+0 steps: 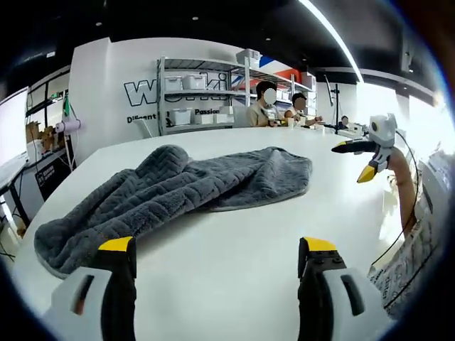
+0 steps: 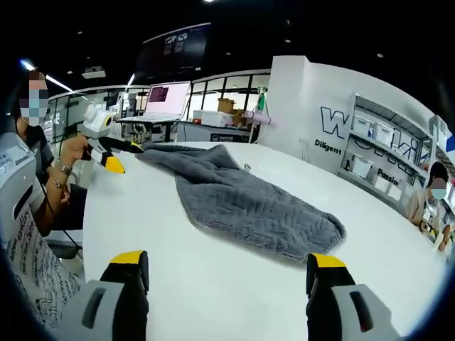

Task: Fold the towel on the table until its edges align and the towel forms a compact rectangular stack.

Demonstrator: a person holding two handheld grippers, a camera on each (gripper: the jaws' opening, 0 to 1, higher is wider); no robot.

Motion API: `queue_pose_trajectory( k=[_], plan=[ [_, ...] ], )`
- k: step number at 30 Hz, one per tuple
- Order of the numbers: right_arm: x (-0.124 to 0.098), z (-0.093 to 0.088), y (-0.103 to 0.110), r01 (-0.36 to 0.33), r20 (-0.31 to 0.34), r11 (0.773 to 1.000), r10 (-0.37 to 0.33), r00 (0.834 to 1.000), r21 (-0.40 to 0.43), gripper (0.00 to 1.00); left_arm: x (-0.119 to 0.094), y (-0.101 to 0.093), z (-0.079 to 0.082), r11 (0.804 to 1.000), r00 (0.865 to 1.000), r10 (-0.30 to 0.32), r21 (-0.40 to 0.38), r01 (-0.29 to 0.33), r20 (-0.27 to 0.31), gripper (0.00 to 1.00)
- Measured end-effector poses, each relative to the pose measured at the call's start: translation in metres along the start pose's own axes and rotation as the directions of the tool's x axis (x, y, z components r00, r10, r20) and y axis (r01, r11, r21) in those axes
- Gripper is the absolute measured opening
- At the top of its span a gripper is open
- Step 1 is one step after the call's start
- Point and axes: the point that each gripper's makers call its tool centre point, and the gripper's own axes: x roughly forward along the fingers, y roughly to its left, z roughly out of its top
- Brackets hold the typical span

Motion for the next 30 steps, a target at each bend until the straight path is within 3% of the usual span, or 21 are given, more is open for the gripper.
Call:
queue_pose_trajectory(
  k=[5, 8, 12, 18, 30],
  plan=[
    [0.007, 0.009, -0.018, 0.022, -0.01, 0.998, -0.023, 1.0, -0.067, 0.94, -0.007, -0.002, -0.005, 1.0, 1.0, 0.002, -0.008, -0.002, 0.009, 1.0],
    [0.017, 0.016, -0.02, -0.015, -0.013, 0.99, 0.014, 1.0, -0.14, 0.87, -0.01, -0.005, -0.005, 1.0, 1.0, 0.001, -0.019, 0.0, 0.022, 1.0],
    [0.038, 0.014, -0.015, -0.103, -0.068, 0.975, 0.091, 0.993, -0.196, 0.84, -0.012, -0.009, -0.004, 1.0, 0.999, -0.007, -0.017, 0.008, 0.032, 1.0],
    [0.065, 0.006, -0.013, -0.183, -0.134, 0.962, 0.158, 0.978, -0.202, 0.77, -0.009, -0.016, -0.007, 0.999, 0.999, -0.027, -0.017, 0.027, 0.03, 0.99],
    [0.089, -0.01, -0.017, -0.228, -0.212, 0.955, 0.187, 0.959, -0.19, 0.64, -0.01, -0.03, -0.005, 0.998, 0.997, -0.064, -0.014, 0.065, 0.052, 0.99]
  ],
)
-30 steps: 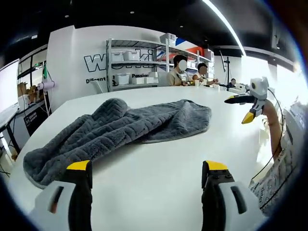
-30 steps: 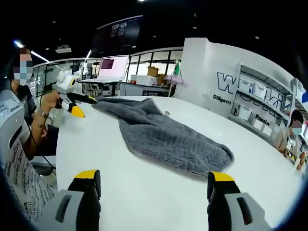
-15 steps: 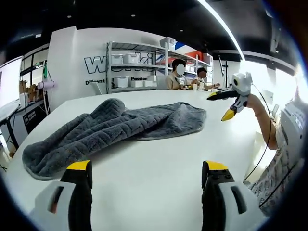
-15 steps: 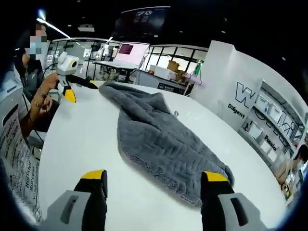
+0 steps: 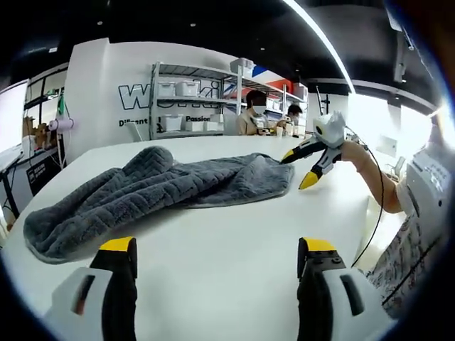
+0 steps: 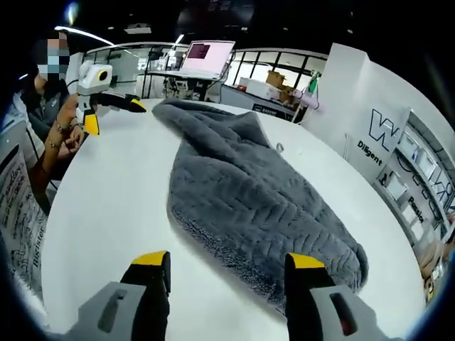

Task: Fold the towel on the table until its edges align and the towel forms a compact rectangular stack.

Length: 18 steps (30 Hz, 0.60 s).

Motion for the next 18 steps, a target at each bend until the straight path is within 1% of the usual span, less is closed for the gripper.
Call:
queue_pose_trajectory(
  k=[4, 5, 8, 9, 11, 12, 14, 15, 16, 18],
  plan=[
    [0.0017, -0.0031, -0.0027, 0.004, -0.007, 1.0, -0.004, 1.0, 0.002, 0.61, 0.0018, -0.0002, -0.0049, 1.0, 1.0, 0.009, 0.02, -0.008, -0.028, 0.99],
    [0.0017, -0.0026, -0.0027, 0.0, -0.001, 1.0, 0.0, 1.0, 0.006, 0.6, 0.0019, -0.0002, -0.0058, 1.0, 0.999, 0.01, 0.022, -0.009, -0.033, 0.99],
    [0.003, -0.0018, -0.0019, -0.013, 0.009, 1.0, 0.013, 1.0, 0.018, 0.6, 0.0019, -0.002, -0.0061, 1.0, 0.999, 0.002, 0.021, -0.002, -0.033, 0.99],
    [0.0033, -0.0018, -0.0022, -0.013, 0.009, 1.0, 0.013, 1.0, 0.02, 0.58, 0.0019, -0.0028, -0.006, 1.0, 1.0, -0.001, 0.021, 0.002, -0.032, 0.99],
    [0.0036, -0.0021, -0.003, -0.012, 0.007, 1.0, 0.012, 1.0, 0.014, 0.51, 0.002, -0.0037, -0.0056, 1.0, 1.0, -0.005, 0.018, 0.005, -0.029, 0.99],
    [0.004, -0.002, -0.0035, -0.012, 0.007, 1.0, 0.012, 1.0, 0.007, 0.44, 0.0021, -0.004, -0.0054, 1.0, 1.0, -0.006, 0.016, 0.006, -0.026, 0.99],
    [0.005, -0.0011, -0.0033, -0.016, 0.01, 1.0, 0.016, 1.0, -0.001, 0.35, 0.0022, -0.0037, -0.0049, 1.0, 1.0, -0.006, 0.01, 0.007, -0.021, 0.99],
    [0.0065, -0.0015, -0.0025, -0.022, 0.009, 1.0, 0.022, 1.0, -0.008, 0.33, 0.0022, -0.0034, -0.0045, 1.0, 1.0, -0.006, 0.007, 0.006, -0.017, 0.98],
    [0.0076, -0.0033, -0.0013, -0.026, -0.002, 1.0, 0.026, 1.0, -0.014, 0.33, 0.0023, -0.0031, -0.0041, 1.0, 1.0, -0.008, -0.001, 0.008, -0.012, 0.97],
    [0.008, -0.0013, -0.0007, -0.028, 0.009, 0.999, 0.028, 1.0, -0.02, 0.31, 0.0023, -0.0036, -0.0044, 1.0, 1.0, -0.013, -0.005, 0.013, -0.01, 0.97]
  ],
)
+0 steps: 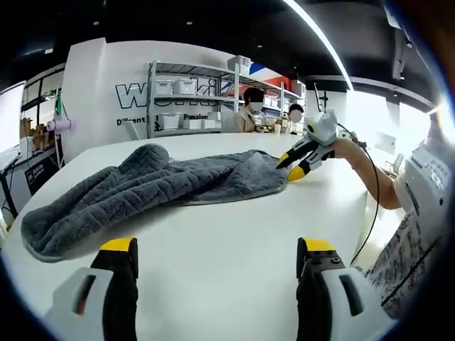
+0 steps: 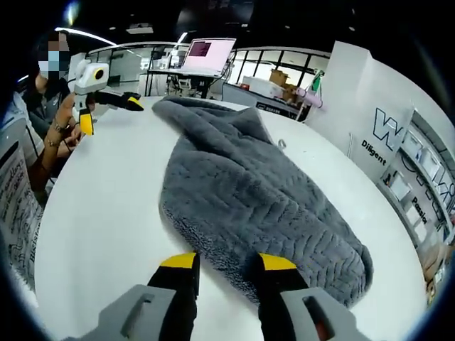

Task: Fold the towel on the table until its edges align and the towel forms a compact rectangular stack.

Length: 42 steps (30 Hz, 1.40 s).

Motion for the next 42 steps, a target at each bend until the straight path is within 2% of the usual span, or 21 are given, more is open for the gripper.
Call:
queue_pose_trajectory(
  k=[5, 7, 9, 15, 20, 29, 42],
  plan=[
    [0.0, -0.002, 0.0, -0.006, -0.016, 1.0, 0.006, 1.0, -0.03, 0.16, -0.002, 0.0, -0.002, 1.0, 1.0, -0.005, -0.01, 0.005, 0.003, 0.97],
    [-0.003, -0.002, 0.0, -0.017, -0.028, 0.995, 0.014, 1.0, -0.095, 0.09, -0.004, 0.001, -0.004, 1.0, 1.0, 0.0, -0.012, 0.0, 0.001, 0.97],
    [-0.006, 0.001, 0.001, -0.014, -0.028, 0.994, 0.011, 1.0, -0.112, 0.07, -0.006, 0.003, -0.005, 1.0, 1.0, 0.008, -0.018, -0.008, 0.002, 0.97],
    [-0.019, 0.006, 0.002, -0.031, -0.041, 0.989, 0.025, 0.999, -0.143, 0.05, -0.01, 0.008, -0.004, 0.999, 0.999, 0.032, -0.031, -0.031, 0.014, 0.97],
    [-0.032, 0.007, 0.004, -0.069, -0.049, 0.992, 0.064, 0.997, -0.108, 0.05, -0.013, 0.002, -0.002, 1.0, 1.0, 0.023, -0.018, -0.023, 0.013, 0.97],
    [-0.048, -0.01, 0.008, -0.138, -0.127, 0.985, 0.124, 0.984, -0.106, 0.04, -0.014, -0.001, 0.0, 1.0, 1.0, 0.027, -0.002, -0.027, 0.009, 0.97],
    [-0.087, -0.038, 0.004, -0.169, -0.229, 0.979, 0.139, 0.963, -0.116, 0.04, -0.012, -0.006, 0.0, 1.0, 1.0, 0.021, 0.015, -0.021, -0.001, 0.97]
  ],
)
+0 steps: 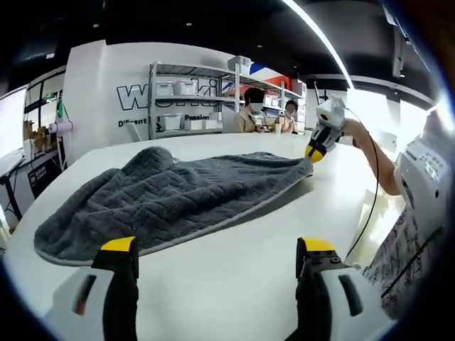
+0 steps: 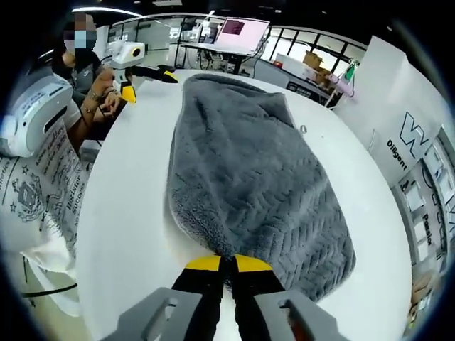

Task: Fold the towel on the table until its edges align and the towel forms a compact rectangular stack.

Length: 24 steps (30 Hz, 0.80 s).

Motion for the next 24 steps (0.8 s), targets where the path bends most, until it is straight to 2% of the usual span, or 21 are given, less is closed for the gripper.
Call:
queue_pose_trajectory(
  k=[6, 10, 16, 24],
  plan=[
    [-0.002, -0.008, 0.0, -0.009, -0.033, 1.0, 0.009, 0.999, -0.008, 0.04, 0.0, -0.001, 0.0, 1.0, 1.0, -0.002, 0.008, 0.002, -0.003, 0.96],
    [-0.004, -0.001, -0.005, -0.003, -0.021, 1.0, 0.003, 1.0, -0.011, 0.04, 0.0, 0.0, 0.0, 1.0, 1.0, -0.002, 0.008, 0.002, -0.004, 0.96],
    [-0.004, 0.016, -0.025, 0.046, -0.031, 0.999, -0.046, 0.998, -0.023, 0.04, -0.003, 0.001, -0.001, 1.0, 1.0, 0.002, 0.007, -0.001, -0.005, 0.96],
    [0.005, 0.059, -0.062, 0.107, 0.005, 0.993, -0.107, 0.994, -0.053, 0.05, -0.005, 0.001, -0.001, 1.0, 1.0, 0.003, 0.008, -0.003, -0.008, 0.96]
  ],
)
